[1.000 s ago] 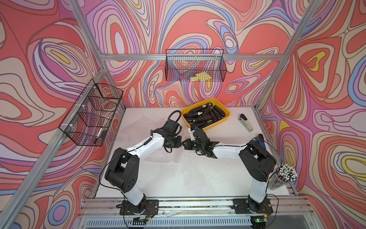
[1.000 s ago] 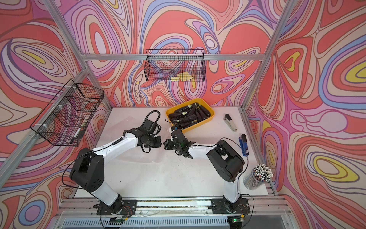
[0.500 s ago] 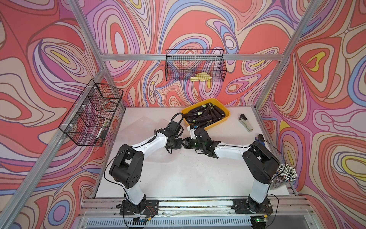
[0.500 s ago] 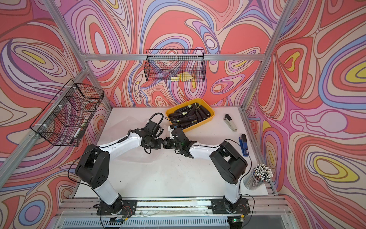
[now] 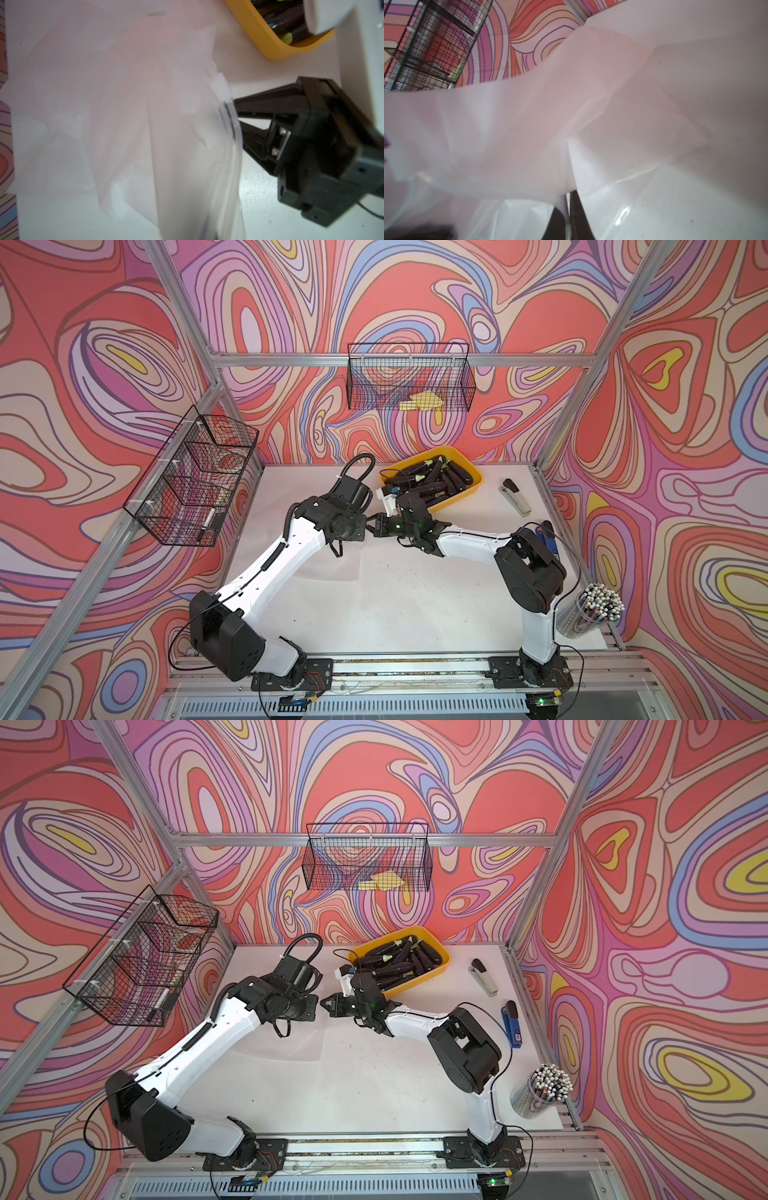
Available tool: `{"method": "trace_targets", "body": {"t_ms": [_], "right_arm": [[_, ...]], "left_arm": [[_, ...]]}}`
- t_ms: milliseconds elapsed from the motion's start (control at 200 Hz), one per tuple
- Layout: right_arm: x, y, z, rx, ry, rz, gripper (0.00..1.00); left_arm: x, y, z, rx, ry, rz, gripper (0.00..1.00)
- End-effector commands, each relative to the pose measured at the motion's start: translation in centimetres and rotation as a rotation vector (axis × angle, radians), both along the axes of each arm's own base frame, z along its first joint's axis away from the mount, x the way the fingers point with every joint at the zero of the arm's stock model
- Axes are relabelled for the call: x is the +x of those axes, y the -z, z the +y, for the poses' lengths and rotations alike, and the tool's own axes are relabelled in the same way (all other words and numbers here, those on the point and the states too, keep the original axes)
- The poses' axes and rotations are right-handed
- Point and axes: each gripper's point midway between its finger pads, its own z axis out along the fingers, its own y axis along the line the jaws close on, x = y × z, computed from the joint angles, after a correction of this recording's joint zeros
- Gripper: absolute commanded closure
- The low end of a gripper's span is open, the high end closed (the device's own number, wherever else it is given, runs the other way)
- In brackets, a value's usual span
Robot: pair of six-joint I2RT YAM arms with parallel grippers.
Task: Place the eggplant in a zip-top bag and seal the zipper
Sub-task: Open the zipper food storage bag.
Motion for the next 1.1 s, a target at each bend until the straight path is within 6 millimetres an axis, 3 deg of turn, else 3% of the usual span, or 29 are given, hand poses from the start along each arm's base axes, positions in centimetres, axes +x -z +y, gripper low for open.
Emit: {"method": "trace_targets", "body": {"t_ms": [0,235,321,411,461,526,626,721,942,1037,1097], "right_arm": [[-0.1,-0.1,1.1,0.027,-0.075,-0.003,0.91],[-1.9,0.4,1.6,0.137,-0.144,0.056,0.91],[-2.3,-1.6,1.7,0.199,-0.161,0.034,0.91],[-2.5,-4.4,2.3,0.234,-0.182,0.0,0.91],[-2.7,-5.1,2.9,0.213,-0.202,-0.008,0.91],[-2.8,-4.9,3.6,0.173,-0.219,-0.011,0.91],[-2.7,-3.0,3.7,0.15,-0.211,0.025,0.91],[-2.9,0.4,3.2,0.109,-0.186,0.085,0.91],[-4.2,8.8,0.2,-0.084,-0.118,0.196,0.86],[-4.7,10.1,-0.8,-0.137,-0.105,0.211,0.72],[-4.9,9.5,-1.4,-0.155,-0.092,0.198,0.63]], "left_arm": [[-3.1,-1.2,3.0,0.082,-0.081,0.057,1.0],[-3.8,-3.3,0.3,0.18,-0.034,0.002,1.0],[-3.4,-5.3,-0.3,0.158,-0.034,-0.063,1.0],[-2.7,-9.3,0.2,0.127,-0.046,-0.184,1.0],[-2.6,-10.8,0.7,0.137,-0.051,-0.209,1.0],[-2.9,-11.1,1.5,0.182,-0.058,-0.185,1.0],[-3.7,-8.7,1.8,0.217,-0.061,-0.102,1.0],[-4.1,-5.2,1.5,0.224,-0.052,-0.034,1.0],[-2.8,5.0,-3.5,0.082,-0.011,0.153,1.0],[-1.4,8.0,-5.0,0.055,-0.004,0.169,1.0],[-0.8,9.3,-5.7,0.007,-0.004,0.188,1.0]]}}
